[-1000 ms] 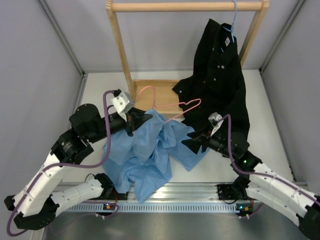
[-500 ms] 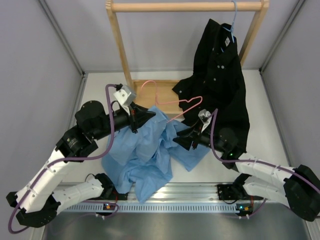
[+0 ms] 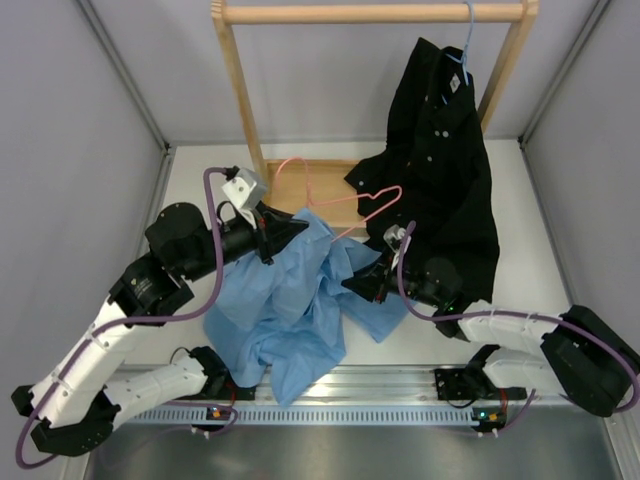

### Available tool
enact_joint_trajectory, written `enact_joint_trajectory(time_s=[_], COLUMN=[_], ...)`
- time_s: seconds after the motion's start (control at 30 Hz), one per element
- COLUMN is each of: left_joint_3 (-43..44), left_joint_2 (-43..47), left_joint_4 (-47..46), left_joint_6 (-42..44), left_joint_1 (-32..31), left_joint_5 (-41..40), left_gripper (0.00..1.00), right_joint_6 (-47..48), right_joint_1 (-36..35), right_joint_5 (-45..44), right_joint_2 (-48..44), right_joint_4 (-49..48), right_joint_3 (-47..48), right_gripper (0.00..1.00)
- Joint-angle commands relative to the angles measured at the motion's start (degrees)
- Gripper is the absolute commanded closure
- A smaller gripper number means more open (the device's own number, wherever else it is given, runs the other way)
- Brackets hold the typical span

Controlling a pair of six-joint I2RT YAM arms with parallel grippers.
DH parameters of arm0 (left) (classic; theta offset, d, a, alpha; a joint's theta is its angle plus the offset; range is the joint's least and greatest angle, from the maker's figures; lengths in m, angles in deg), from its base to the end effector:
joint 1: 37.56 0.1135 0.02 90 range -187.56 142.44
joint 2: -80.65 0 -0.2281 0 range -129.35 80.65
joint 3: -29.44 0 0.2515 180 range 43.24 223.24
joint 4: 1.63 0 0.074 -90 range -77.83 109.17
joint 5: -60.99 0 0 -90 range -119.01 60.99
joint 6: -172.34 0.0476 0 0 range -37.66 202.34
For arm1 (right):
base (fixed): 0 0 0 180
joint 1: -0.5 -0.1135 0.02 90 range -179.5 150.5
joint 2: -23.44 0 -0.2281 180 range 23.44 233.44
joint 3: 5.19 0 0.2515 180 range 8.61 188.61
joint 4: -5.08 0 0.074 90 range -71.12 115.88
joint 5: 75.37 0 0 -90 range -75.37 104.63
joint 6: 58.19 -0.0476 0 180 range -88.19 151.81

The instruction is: Place the shirt on the hanger

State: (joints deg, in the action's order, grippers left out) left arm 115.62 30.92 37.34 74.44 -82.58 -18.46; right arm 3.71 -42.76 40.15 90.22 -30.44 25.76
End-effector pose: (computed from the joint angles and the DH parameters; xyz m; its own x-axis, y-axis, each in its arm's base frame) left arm 0.1321 -0.1445 0.4317 -0.1441 -0.0469 -0.9884 0.8126 0.5644 -0.1453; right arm 0.1687 0.1869 0.1753 -0.4425 0.1672 -0.8810 -0.8205 0.3210 0.4731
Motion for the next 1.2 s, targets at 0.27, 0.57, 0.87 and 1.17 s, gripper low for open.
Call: enact_joint_trajectory(time_s=[0.27, 0.57, 0.87, 1.17], left_joint_3=[1.01, -7.33, -12.61, -13.50], left_joint_2=[3.85, 12.37, 17.74, 13.35], left_joint_4=[-4.52, 0.23, 1.81, 8.32], left_joint_6=[5.87, 18.80, 24.60, 25.92], left_joint_1=[-0.07, -0.07, -0.07, -0.07], left_joint_5=[2.79, 2.99, 2.91, -4.64], left_gripper=[1.00, 1.00, 1.00, 1.00], right_joint_6=[3.22, 3.21, 1.98, 10.68], right_joint_1=[1.33, 17.68, 29.38, 29.91], right_joint_5=[0.92, 13.49, 20.98, 7.92], right_joint_2=[-7.01, -10.54, -1.05, 2.64], right_joint_4=[6.91, 39.89, 52.02, 69.96], right_joint_3=[4.53, 21.95, 37.68, 51.75], right_gripper=[1.00, 1.00, 1.00, 1.00])
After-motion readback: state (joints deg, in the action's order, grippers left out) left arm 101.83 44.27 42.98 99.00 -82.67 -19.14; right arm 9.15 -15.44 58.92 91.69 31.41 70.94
